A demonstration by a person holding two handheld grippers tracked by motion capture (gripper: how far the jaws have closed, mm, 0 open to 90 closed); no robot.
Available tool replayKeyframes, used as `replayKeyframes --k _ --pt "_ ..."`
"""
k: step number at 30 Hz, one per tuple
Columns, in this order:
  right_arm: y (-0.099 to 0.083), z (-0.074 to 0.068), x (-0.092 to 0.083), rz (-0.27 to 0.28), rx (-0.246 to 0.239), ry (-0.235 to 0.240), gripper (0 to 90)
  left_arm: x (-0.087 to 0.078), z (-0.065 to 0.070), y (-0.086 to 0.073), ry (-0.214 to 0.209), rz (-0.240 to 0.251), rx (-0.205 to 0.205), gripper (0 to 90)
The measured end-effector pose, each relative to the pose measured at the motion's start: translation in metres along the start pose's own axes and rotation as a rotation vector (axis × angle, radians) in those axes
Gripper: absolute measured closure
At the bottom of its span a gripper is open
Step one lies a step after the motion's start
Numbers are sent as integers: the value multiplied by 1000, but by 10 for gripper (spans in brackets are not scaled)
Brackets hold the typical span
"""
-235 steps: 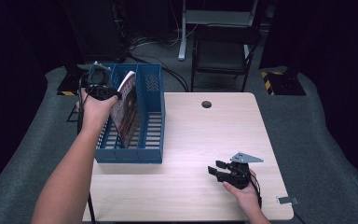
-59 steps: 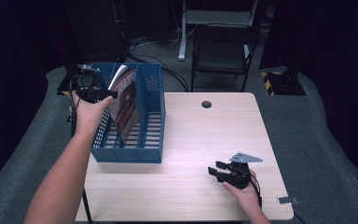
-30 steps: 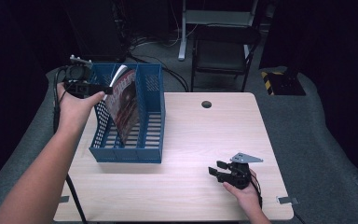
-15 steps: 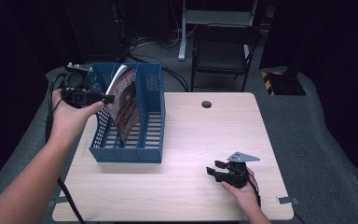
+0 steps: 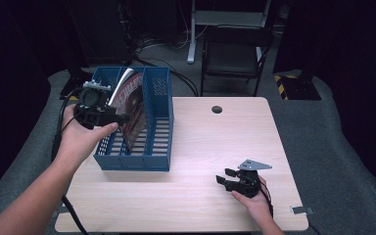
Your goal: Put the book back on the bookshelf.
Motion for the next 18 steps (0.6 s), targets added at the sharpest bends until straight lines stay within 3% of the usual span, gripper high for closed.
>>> replayKeyframes --k 6,13,14,18 --pt "-2 -2 1 -13 -4 -4 457 13 13 -10 -38 26 17 362" --pt "-3 -2 2 -16 -7 -8 438 34 25 -29 -74 3 36 327" --pt "-3 -2 2 -17 -1 -7 434 36 26 -32 -88 -16 56 327" --pt "-3 -2 2 -17 1 -7 426 47 34 -43 -92 -25 64 323"
Point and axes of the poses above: each handheld gripper's, and its own axes: x roughly forward along the jaws, y roughly out of its top, z roughly to its right, the point moved 2 cm from there along x, roughly forward along the jaws, and after that the axes turned 14 degrees about x, right-handed, at the moved point
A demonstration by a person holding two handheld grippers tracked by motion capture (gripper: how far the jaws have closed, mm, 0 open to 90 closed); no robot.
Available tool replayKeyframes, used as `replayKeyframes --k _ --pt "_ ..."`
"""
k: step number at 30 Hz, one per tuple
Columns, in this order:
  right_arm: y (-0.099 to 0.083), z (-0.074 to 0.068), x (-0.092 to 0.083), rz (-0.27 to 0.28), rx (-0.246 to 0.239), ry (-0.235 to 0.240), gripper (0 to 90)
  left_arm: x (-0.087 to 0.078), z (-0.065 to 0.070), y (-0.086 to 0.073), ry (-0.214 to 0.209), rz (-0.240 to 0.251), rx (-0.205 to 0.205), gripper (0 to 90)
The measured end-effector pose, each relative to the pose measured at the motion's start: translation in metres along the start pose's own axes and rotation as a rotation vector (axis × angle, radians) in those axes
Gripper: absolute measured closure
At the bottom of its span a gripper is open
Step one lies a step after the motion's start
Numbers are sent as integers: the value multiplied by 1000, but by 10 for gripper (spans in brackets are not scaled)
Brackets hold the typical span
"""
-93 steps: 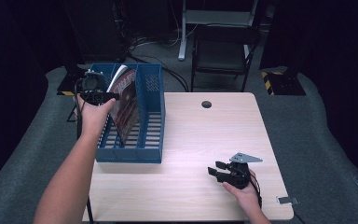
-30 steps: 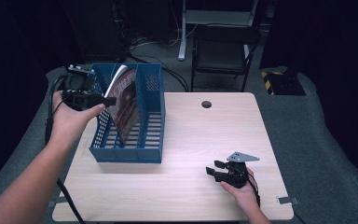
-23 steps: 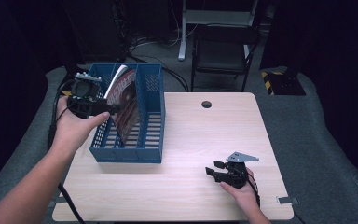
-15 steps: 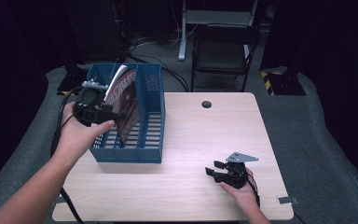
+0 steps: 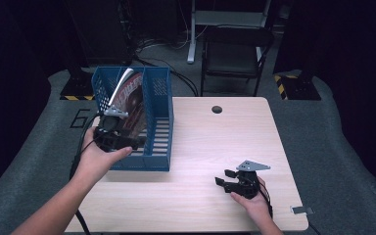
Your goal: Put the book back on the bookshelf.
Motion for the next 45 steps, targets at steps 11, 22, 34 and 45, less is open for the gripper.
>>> replayKeyframes --k 11,22,34,45 --pt "-1 0 -1 -7 -6 -5 420 23 31 -21 -54 15 31 322" --pt "-1 -1 -1 -10 2 -9 419 59 63 -45 -110 11 49 322" --pt "0 1 -2 -9 -15 -11 419 90 89 -69 -152 -16 62 327" --pt "-1 0 -1 -17 -9 -11 418 105 98 -91 -142 1 72 327"
Point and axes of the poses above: each handheld gripper's, and its own axes: x roughly forward along the jaws, y roughly out of its top, z roughly to its right, the point moved 2 cm from there along x, roughly forward along the jaws, and after that the axes turned 14 degrees about x, right-handed, at the moved point
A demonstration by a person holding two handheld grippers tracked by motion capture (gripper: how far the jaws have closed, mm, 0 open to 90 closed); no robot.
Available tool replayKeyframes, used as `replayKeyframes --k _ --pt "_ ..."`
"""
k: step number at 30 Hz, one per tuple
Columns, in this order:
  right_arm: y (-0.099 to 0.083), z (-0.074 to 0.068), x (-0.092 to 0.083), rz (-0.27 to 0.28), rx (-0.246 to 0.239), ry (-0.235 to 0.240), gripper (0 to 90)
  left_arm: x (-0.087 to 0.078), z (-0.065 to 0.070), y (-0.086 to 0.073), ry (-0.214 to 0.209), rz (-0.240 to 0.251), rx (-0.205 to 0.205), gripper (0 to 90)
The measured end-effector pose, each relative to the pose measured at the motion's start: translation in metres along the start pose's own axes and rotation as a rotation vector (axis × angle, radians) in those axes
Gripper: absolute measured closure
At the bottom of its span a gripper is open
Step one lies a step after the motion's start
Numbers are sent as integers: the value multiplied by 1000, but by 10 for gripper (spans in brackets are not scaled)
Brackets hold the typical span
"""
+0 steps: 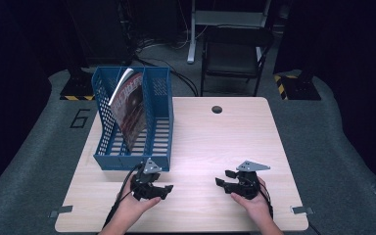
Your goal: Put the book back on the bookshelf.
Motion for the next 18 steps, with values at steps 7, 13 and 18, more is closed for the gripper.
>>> replayKeyframes --k 7,13,18 --pt "0 0 1 0 -1 4 417 9 4 -14 -18 11 -12 332" --pt "-1 0 2 -6 -2 1 417 18 12 -18 -39 4 13 335" --pt "-1 -1 2 -12 -2 -1 417 27 19 -21 -59 -7 26 335"
Point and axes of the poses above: each handheld gripper's, and its own axes: x roughly forward along the jaws, y roughly out of its top, z roughly to its right, the point moved 2 cm from there along x, roughly forward along the jaws, and after that the axes turned 14 degrees about x, right-handed, at the moved point
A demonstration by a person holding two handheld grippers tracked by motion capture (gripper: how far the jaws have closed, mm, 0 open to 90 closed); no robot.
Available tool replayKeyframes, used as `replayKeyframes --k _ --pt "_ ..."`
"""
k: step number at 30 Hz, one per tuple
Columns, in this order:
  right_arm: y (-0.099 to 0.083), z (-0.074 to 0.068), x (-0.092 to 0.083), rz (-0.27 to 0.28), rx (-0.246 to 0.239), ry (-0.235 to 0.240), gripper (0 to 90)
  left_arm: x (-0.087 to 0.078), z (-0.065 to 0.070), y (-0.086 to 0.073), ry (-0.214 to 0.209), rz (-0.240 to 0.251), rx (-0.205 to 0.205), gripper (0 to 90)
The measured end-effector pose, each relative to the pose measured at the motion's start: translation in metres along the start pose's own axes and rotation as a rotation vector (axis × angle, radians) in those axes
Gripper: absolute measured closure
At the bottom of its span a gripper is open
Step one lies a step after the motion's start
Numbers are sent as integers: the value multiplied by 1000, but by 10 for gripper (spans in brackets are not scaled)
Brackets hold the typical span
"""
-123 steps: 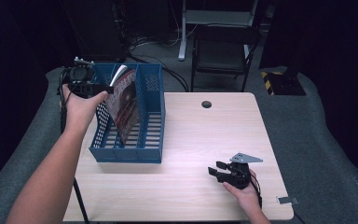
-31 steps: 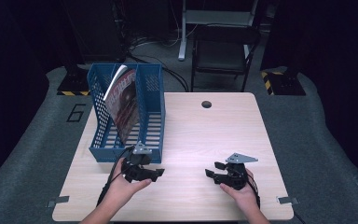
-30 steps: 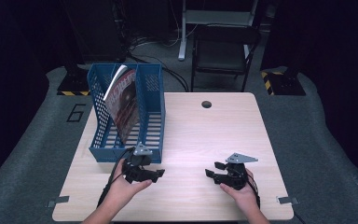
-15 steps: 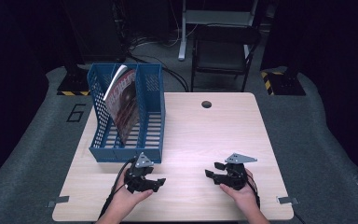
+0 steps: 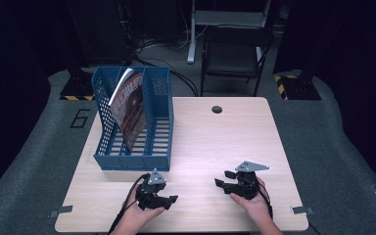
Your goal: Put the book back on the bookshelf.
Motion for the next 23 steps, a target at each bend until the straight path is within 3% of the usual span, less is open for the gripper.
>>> replayKeyframes --k 5,13,18,23 --pt "0 0 0 -2 -5 3 417 7 3 -3 -16 -7 16 335" --pt "-1 0 1 1 -4 0 417 15 6 -6 -5 -18 54 334" --pt "-2 0 2 -9 -11 -7 416 18 6 -7 -20 -25 59 334" --pt "-2 1 4 -16 -17 -20 414 20 6 -7 -7 -14 57 331"
Point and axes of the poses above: each handheld gripper's, and its own axes: x roughly forward along the jaws, y roughly out of its top, z roughly to its right, the point moved 2 cm from there along x, roughly forward along the jaws, and after that the axes turned 14 degrees about x, right-handed, at the moved point
